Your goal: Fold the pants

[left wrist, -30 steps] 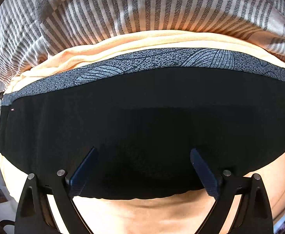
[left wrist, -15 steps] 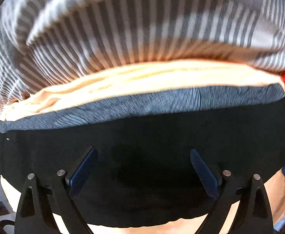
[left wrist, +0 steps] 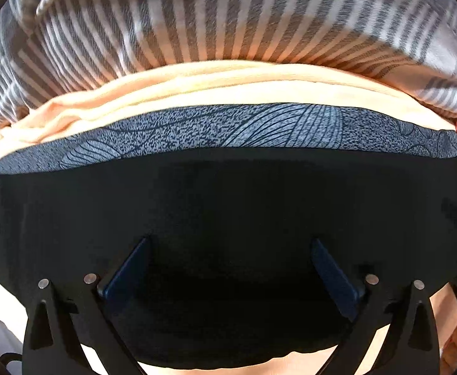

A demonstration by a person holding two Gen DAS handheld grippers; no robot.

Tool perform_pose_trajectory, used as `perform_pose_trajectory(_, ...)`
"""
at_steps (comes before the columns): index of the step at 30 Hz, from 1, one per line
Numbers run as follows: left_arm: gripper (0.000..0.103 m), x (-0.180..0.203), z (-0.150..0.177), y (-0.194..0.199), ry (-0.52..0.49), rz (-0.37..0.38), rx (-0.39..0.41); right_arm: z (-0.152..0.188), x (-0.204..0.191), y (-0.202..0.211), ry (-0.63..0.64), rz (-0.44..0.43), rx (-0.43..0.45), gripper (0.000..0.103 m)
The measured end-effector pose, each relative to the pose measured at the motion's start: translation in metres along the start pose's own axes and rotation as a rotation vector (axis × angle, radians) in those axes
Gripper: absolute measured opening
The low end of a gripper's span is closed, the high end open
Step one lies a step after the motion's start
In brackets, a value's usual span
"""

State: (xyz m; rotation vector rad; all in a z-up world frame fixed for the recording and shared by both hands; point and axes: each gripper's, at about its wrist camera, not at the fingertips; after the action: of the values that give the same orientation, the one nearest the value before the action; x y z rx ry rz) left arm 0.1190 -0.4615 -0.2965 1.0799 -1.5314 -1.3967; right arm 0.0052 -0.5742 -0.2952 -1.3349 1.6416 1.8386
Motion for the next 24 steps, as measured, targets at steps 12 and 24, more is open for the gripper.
perform_pose_trajectory(12,0.058,0.030,-0.065,-0.009,-0.010,0.029,0.081,0.006,0.013,-0.005,-0.024,0.013,-0.042,0.017)
perform_pose_trajectory(24,0.058,-0.009,-0.030,0.017,-0.045,-0.008,0.137,0.006,0.012,-0.007,-0.003,0.002,-0.056,0.016)
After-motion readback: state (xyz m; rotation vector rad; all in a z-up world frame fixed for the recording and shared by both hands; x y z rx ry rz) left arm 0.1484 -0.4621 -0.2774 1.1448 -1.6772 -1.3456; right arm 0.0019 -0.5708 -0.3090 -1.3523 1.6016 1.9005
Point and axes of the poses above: each gripper's, at about its wrist camera, not at the fingertips, and y roughly against the way its jaws point, x to its right, z to its underside, and after that the axes turned 9 degrees about y, right-handed
